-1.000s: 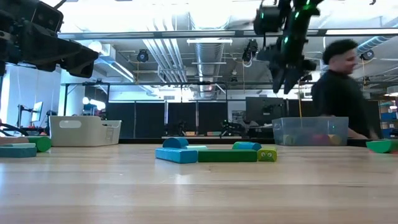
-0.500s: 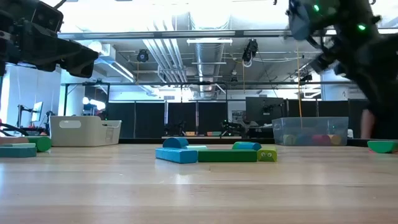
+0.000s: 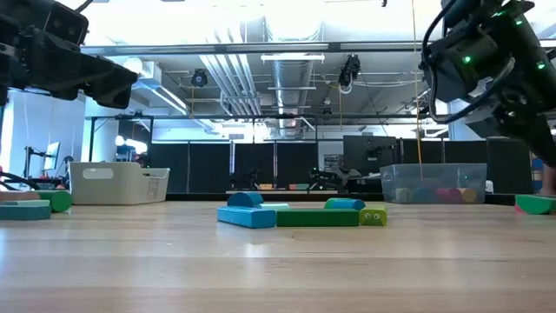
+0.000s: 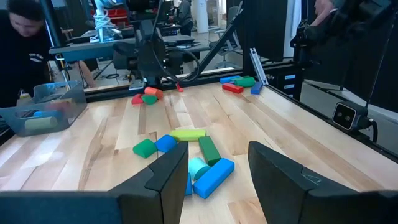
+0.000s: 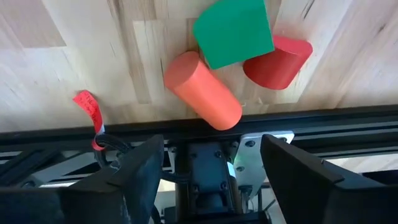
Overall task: Sort blocks
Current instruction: Put the orange cylindrical block into the black bin
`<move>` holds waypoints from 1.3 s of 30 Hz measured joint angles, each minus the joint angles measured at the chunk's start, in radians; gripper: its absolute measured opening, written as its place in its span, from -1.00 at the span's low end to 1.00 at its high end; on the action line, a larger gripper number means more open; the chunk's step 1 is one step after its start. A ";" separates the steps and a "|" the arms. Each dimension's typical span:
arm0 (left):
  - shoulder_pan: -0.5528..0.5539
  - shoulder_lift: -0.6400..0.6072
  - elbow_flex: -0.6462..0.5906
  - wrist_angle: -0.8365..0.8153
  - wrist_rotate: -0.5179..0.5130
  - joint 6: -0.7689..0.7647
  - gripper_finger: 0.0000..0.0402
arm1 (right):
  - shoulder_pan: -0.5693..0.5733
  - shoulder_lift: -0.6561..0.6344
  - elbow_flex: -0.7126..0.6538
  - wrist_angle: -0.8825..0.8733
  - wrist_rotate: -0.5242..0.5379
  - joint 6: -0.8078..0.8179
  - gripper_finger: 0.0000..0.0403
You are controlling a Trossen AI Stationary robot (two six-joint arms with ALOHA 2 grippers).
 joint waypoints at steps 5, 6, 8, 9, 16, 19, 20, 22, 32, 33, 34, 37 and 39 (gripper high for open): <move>0.000 0.000 0.000 0.000 0.000 0.000 -0.23 | 0.000 0.026 0.000 0.015 -0.001 0.005 0.23; 0.000 0.000 0.000 0.000 0.000 0.000 -0.23 | 0.000 0.042 0.000 0.017 -0.007 0.006 0.23; 0.000 0.000 0.000 0.000 0.000 0.000 -0.23 | 0.003 0.085 -0.001 0.025 -0.018 0.010 0.23; 0.000 0.000 0.000 0.000 0.000 0.000 -0.23 | 0.006 0.109 -0.001 0.036 -0.018 0.013 0.23; 0.000 0.000 0.000 0.000 0.000 0.000 -0.23 | 0.013 0.286 -0.005 0.112 -0.016 0.009 0.22; 0.000 0.000 0.000 0.000 0.000 0.000 -0.23 | 0.013 0.365 -0.012 0.115 -0.011 0.008 0.20; 0.000 0.000 0.000 0.000 0.000 0.000 -0.23 | 0.013 0.390 -0.013 0.118 -0.011 0.008 0.19; 0.000 0.000 0.000 0.000 0.000 0.000 -0.23 | 0.013 0.435 -0.015 0.145 -0.011 0.008 0.16; 0.000 0.000 0.000 0.000 0.000 0.000 -0.23 | 0.013 0.529 -0.016 0.186 -0.019 -0.017 -0.18; 0.000 0.000 0.000 0.000 0.000 0.000 -0.23 | 0.013 0.524 -0.017 0.188 -0.019 -0.016 -0.23; 0.000 0.000 0.000 0.000 0.000 0.000 -0.23 | 0.013 0.516 -0.017 0.189 -0.019 -0.016 -0.29; 0.000 0.000 0.000 0.000 0.000 0.000 -0.23 | 0.016 0.487 -0.011 0.176 -0.011 -0.008 -0.39; 0.000 0.000 0.000 0.000 0.000 0.000 -0.23 | 0.027 0.442 -0.008 0.160 0.020 0.004 -0.39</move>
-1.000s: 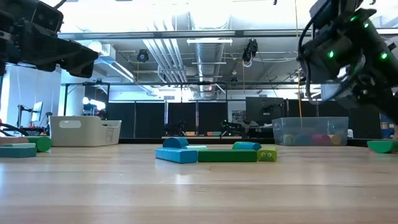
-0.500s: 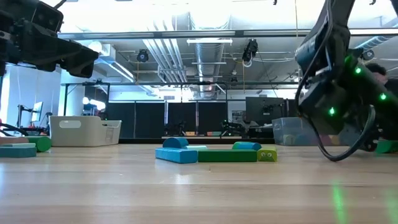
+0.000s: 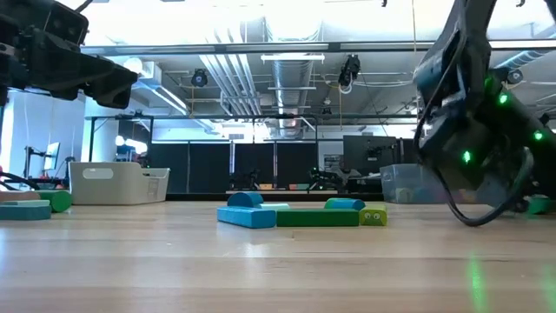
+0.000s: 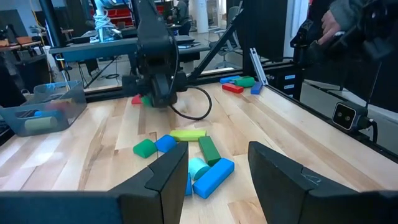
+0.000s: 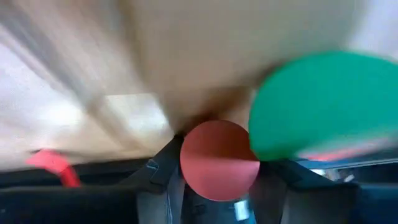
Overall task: Sort blocks
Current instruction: Put the orange cylindrical block into the black bin
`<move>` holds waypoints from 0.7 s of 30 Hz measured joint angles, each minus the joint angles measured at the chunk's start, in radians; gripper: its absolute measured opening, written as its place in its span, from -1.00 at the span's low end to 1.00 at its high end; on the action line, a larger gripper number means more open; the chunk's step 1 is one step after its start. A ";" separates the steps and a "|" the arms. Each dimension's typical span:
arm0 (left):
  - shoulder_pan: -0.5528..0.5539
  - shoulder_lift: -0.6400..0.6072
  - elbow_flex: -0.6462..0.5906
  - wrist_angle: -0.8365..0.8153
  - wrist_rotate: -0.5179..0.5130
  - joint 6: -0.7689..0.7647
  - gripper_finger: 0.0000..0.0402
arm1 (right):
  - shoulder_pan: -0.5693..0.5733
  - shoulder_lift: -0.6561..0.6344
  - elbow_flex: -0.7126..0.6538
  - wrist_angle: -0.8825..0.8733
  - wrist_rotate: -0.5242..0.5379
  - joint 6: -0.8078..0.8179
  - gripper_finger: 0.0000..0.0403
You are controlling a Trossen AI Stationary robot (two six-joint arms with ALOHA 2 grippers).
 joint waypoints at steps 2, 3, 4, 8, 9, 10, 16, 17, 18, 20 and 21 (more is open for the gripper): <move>0.000 0.000 0.000 0.000 0.000 0.000 -0.23 | 0.010 -0.070 0.012 -0.027 0.017 0.014 -0.39; 0.000 0.000 0.000 0.000 0.000 0.000 -0.23 | 0.015 -0.105 0.016 -0.058 0.014 0.024 -0.39; 0.000 0.000 0.000 0.000 0.000 0.000 -0.23 | 0.019 -0.141 0.025 -0.100 0.013 0.036 -0.39; 0.000 0.000 0.000 0.000 0.000 0.000 -0.23 | 0.021 -0.281 0.112 -0.248 -0.015 0.104 -0.39; 0.000 0.000 0.000 0.000 0.000 0.000 -0.23 | 0.018 -0.315 0.147 -0.274 -0.034 0.123 -0.39; 0.000 0.000 0.000 0.000 0.000 0.000 -0.23 | 0.016 -0.346 0.187 -0.279 -0.055 0.147 -0.39; 0.000 0.000 0.000 0.000 0.000 0.000 -0.23 | -0.038 -0.478 0.426 -0.219 0.017 0.518 -0.39; 0.000 0.000 0.000 0.000 0.000 0.000 -0.23 | -0.062 -0.492 0.455 -0.195 0.052 0.587 -0.39; 0.000 0.000 0.000 0.000 0.000 0.000 -0.23 | -0.092 -0.505 0.479 -0.173 0.084 0.645 -0.39; 0.000 0.000 0.000 0.000 0.000 0.000 -0.23 | -0.172 -0.527 0.512 -0.152 0.141 0.732 -0.39; 0.000 0.000 0.000 0.000 0.000 0.000 -0.23 | -0.223 -0.535 0.520 -0.148 0.159 0.753 -0.39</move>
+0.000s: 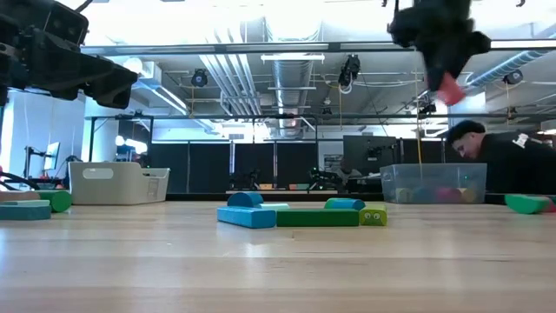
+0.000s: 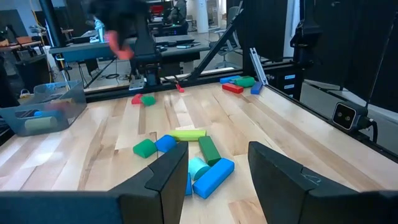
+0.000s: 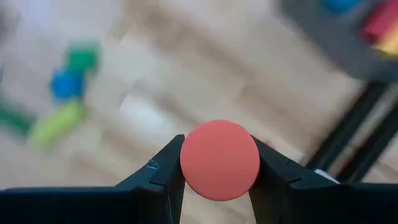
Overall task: Sort blocks
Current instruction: Put the orange cylindrical block into the black bin
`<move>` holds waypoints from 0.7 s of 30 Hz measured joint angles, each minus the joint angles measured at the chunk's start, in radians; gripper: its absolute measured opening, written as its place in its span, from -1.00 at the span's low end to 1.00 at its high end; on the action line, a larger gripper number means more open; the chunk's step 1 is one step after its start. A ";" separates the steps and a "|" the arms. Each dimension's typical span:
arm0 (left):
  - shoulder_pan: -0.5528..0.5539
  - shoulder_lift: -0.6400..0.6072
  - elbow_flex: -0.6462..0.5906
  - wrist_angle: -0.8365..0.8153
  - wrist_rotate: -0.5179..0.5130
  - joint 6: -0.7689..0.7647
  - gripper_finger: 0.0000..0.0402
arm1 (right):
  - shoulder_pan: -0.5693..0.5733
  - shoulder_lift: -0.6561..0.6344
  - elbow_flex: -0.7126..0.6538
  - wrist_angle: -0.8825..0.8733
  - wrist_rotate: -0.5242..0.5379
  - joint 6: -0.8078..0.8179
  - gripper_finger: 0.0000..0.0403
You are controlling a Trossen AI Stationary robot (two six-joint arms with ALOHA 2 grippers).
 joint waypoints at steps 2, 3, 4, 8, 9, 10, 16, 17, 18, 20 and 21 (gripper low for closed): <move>0.000 0.000 0.000 0.000 0.000 0.000 -0.23 | -0.118 -0.006 0.007 0.005 0.007 0.011 -0.39; 0.000 0.000 0.000 0.000 0.000 0.000 -0.23 | -0.180 -0.006 0.008 0.015 0.007 0.011 -0.39; 0.000 0.000 0.000 0.000 0.000 0.000 -0.23 | -0.246 -0.003 0.007 0.025 0.006 0.011 -0.39; 0.000 0.000 0.000 0.000 0.000 0.000 -0.23 | -0.481 0.040 0.006 0.134 -0.011 -0.022 -0.39; 0.000 0.000 0.000 0.000 0.000 0.000 -0.23 | -0.529 0.057 0.006 0.173 -0.011 -0.029 -0.39; 0.000 0.000 0.000 0.000 0.000 0.000 -0.23 | -0.574 0.077 0.005 0.212 -0.012 -0.044 -0.39; 0.000 0.000 0.000 0.000 0.000 0.000 -0.23 | -0.803 0.241 0.005 0.267 -0.024 -0.163 -0.39; 0.000 0.000 0.000 0.000 0.000 0.000 -0.23 | -0.831 0.271 0.005 0.267 -0.035 -0.185 -0.39; 0.000 0.000 0.000 0.000 0.000 0.000 -0.23 | -0.854 0.298 0.005 0.267 -0.044 -0.198 -0.39; 0.000 0.000 0.000 0.000 0.000 0.000 -0.23 | -0.894 0.352 0.006 0.274 -0.049 -0.230 -0.39; 0.000 0.000 0.000 0.000 0.000 0.000 -0.23 | -0.911 0.375 0.007 0.283 -0.051 -0.238 -0.39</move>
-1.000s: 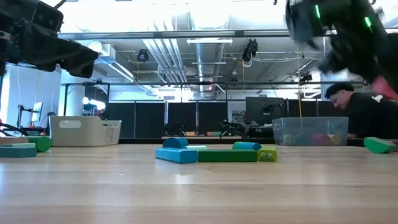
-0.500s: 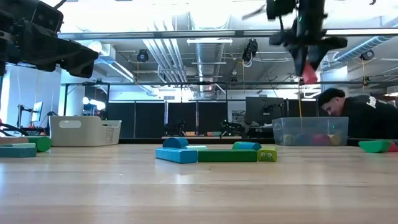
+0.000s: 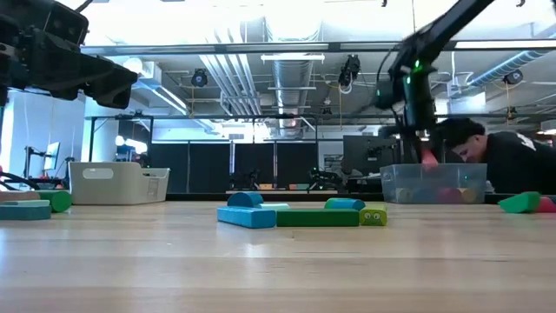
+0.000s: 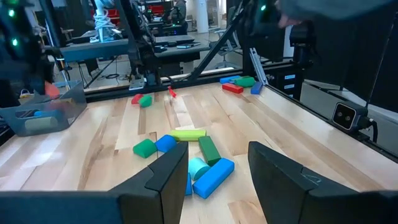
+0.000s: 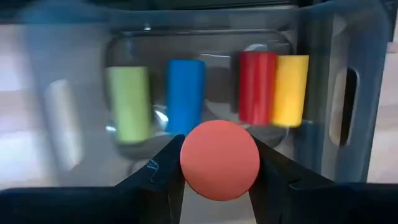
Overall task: Sort blocks
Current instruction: Put the orange cylindrical block into the black bin, then put the blue cylindrical block into the black bin
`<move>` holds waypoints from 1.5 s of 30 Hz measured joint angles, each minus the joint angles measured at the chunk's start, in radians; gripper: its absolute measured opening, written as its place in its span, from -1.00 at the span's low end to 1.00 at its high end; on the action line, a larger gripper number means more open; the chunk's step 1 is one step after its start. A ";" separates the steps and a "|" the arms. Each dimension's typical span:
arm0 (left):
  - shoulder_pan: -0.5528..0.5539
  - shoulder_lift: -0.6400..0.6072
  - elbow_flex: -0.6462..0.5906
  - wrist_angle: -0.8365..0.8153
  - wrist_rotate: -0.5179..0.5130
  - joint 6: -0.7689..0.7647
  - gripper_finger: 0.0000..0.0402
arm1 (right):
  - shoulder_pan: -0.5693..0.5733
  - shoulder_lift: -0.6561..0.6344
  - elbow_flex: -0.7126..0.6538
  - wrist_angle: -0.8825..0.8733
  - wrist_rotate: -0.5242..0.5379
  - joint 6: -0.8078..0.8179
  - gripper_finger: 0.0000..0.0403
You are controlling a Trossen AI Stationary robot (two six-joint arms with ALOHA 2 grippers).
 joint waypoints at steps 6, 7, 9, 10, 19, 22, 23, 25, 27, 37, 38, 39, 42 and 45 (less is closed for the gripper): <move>0.000 0.000 0.000 0.000 0.000 0.000 -0.23 | -0.063 0.115 0.001 0.027 -0.015 -0.053 -0.39; 0.000 0.000 0.000 0.000 0.000 0.000 -0.23 | -0.068 0.128 0.000 0.042 -0.015 -0.053 -0.39; 0.000 0.000 0.000 0.000 0.000 0.000 -0.23 | -0.078 0.149 0.000 0.084 -0.026 -0.058 -0.39; 0.000 0.000 0.000 0.000 0.000 0.000 -0.23 | -0.081 0.158 0.000 0.097 -0.026 -0.065 -0.39; 0.000 0.000 0.000 0.000 0.000 0.000 -0.23 | -0.096 0.212 -0.001 0.121 -0.024 -0.067 -0.22; 0.000 0.000 0.000 0.000 0.000 0.000 -0.23 | -0.096 0.195 0.003 0.128 -0.018 -0.058 -0.15; 0.000 0.000 0.000 0.000 0.000 0.000 -0.23 | -0.096 0.187 0.004 0.127 -0.015 -0.055 -0.13; 0.000 0.000 0.000 0.000 0.000 0.000 -0.23 | -0.096 0.166 0.005 0.128 -0.016 -0.052 -0.08; 0.000 0.000 0.000 0.000 0.000 0.000 -0.23 | -0.091 0.141 0.005 0.130 -0.023 -0.044 -0.04; 0.000 0.000 0.000 0.000 0.000 0.000 -0.23 | 0.046 -0.126 0.005 0.134 0.059 -0.013 0.11; 0.000 0.000 0.000 0.000 0.000 0.000 -0.23 | 0.076 -0.160 0.005 0.134 0.062 -0.009 0.12; 0.000 0.000 0.000 0.000 0.000 0.000 -0.23 | 0.110 -0.195 0.005 0.134 0.065 0.001 0.12; 0.000 0.000 0.000 0.000 0.000 0.000 -0.23 | 0.243 -0.290 0.005 0.134 0.078 0.033 0.11; 0.001 0.000 0.000 0.001 0.006 0.001 -0.23 | 0.411 -0.366 0.005 0.140 0.131 0.099 0.07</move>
